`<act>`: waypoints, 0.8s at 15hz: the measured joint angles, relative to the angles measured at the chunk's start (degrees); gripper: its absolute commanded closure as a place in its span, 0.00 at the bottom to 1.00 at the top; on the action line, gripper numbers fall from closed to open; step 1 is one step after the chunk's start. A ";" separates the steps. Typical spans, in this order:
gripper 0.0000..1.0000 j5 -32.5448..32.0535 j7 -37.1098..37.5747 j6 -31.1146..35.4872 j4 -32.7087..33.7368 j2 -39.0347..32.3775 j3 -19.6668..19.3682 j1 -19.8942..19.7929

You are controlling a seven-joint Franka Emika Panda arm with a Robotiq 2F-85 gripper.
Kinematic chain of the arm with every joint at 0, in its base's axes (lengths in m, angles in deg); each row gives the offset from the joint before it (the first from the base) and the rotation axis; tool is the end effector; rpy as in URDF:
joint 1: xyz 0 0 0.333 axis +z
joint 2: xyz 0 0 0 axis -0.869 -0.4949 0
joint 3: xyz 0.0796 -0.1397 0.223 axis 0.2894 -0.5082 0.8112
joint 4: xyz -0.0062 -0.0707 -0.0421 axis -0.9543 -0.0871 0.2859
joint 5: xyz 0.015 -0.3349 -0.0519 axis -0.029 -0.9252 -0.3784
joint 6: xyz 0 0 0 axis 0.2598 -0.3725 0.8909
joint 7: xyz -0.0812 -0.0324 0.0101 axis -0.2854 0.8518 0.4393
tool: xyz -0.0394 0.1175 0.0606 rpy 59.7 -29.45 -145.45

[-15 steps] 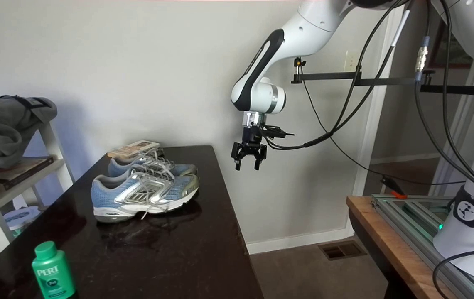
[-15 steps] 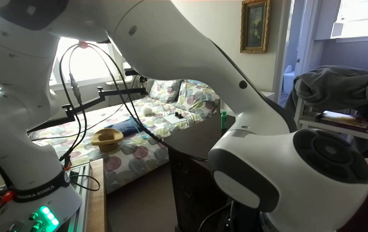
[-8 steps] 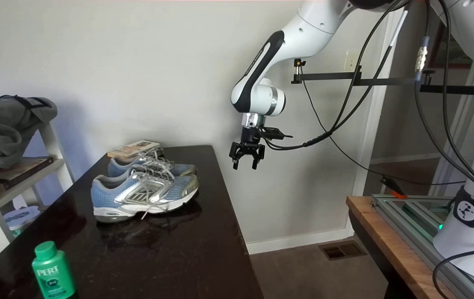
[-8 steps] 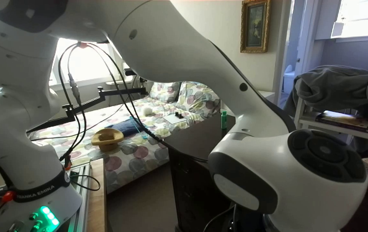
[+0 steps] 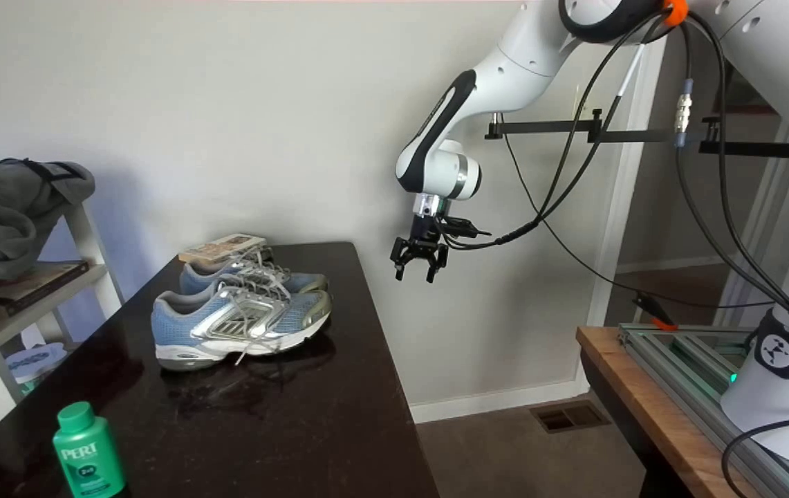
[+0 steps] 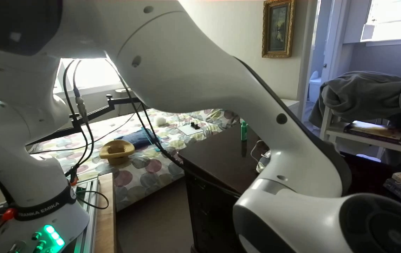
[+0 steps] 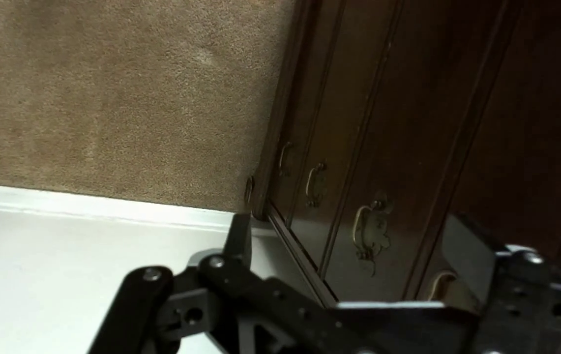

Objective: Open the drawer

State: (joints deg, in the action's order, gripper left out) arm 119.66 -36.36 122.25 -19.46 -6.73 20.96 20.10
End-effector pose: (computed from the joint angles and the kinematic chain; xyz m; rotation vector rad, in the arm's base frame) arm 0.4043 -0.4392 0.1303 -2.5139 1.4837 -0.1636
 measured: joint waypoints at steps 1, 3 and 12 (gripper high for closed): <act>0.00 0.29 0.00 0.00 1.29 -1.13 0.96 -1.47; 0.00 1.22 0.00 -0.01 4.14 -3.63 3.15 -4.23; 0.00 1.01 0.48 1.58 14.44 -12.65 5.92 -5.73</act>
State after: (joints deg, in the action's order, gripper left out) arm 120.67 -35.88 123.83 -5.02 -19.38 26.88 14.36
